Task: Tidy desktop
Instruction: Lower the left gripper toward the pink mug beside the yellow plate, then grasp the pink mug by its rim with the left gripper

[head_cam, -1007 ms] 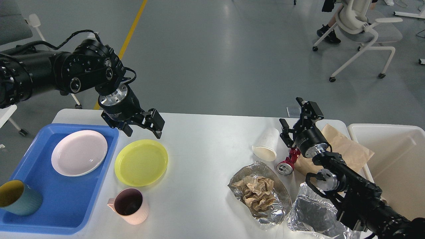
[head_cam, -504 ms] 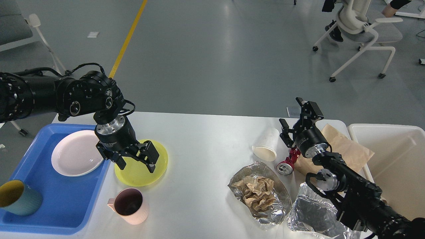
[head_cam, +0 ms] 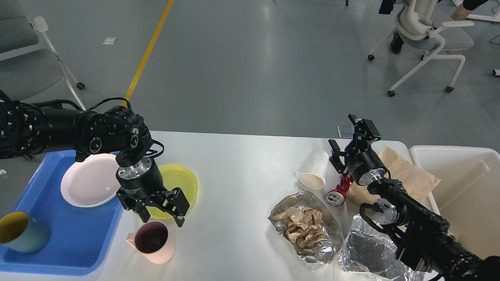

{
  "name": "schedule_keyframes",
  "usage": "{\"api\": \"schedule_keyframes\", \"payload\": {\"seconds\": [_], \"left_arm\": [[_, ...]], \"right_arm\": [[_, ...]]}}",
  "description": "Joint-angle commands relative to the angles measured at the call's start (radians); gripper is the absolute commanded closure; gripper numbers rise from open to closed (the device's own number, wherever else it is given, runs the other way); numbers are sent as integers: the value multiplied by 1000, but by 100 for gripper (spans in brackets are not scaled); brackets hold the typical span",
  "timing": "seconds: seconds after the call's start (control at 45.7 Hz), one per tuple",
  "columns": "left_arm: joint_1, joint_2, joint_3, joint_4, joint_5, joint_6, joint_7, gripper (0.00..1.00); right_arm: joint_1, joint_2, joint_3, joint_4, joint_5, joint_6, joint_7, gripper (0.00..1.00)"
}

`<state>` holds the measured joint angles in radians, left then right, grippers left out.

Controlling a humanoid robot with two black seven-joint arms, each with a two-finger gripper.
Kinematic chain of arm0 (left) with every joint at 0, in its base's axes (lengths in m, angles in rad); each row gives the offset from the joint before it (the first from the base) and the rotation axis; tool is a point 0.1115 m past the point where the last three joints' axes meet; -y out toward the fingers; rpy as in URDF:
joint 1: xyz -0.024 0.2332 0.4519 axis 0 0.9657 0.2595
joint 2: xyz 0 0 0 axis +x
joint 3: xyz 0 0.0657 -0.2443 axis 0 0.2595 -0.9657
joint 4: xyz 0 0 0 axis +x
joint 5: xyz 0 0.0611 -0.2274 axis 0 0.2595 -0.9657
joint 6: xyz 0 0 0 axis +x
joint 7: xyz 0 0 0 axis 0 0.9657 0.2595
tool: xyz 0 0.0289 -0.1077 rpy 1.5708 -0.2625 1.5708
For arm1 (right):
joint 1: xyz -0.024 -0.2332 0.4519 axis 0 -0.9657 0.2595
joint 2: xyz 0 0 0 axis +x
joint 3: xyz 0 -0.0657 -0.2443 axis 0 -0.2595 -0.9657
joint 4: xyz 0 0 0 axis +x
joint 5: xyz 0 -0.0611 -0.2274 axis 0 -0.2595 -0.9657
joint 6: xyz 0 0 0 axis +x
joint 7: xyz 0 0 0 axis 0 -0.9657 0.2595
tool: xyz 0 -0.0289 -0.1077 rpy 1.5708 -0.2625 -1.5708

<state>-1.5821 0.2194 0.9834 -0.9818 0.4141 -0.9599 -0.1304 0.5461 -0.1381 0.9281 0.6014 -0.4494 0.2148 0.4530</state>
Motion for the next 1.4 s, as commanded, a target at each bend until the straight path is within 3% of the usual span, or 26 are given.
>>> {"api": "schedule_keyframes", "payload": {"seconds": [0.0, 0.525, 0.941, 1.116, 1.379], "left_arm": [[30, -20, 0, 2, -5, 0, 5, 4], [94, -35, 34, 6, -3, 0, 14, 4], [96, -35, 63, 11, 2, 222, 14, 4], [97, -37, 66, 11, 2, 259, 14, 4], [99, -58, 66, 8, -3, 244, 12, 4]], "right_arm": [[0, 0, -2, 0, 0, 0, 0, 0], [0, 0, 0, 0, 0, 0, 1, 0], [0, 0, 0, 0, 0, 0, 1, 0], [0, 0, 0, 0, 0, 0, 0, 0], [0, 0, 0, 0, 0, 0, 0, 0]]}}
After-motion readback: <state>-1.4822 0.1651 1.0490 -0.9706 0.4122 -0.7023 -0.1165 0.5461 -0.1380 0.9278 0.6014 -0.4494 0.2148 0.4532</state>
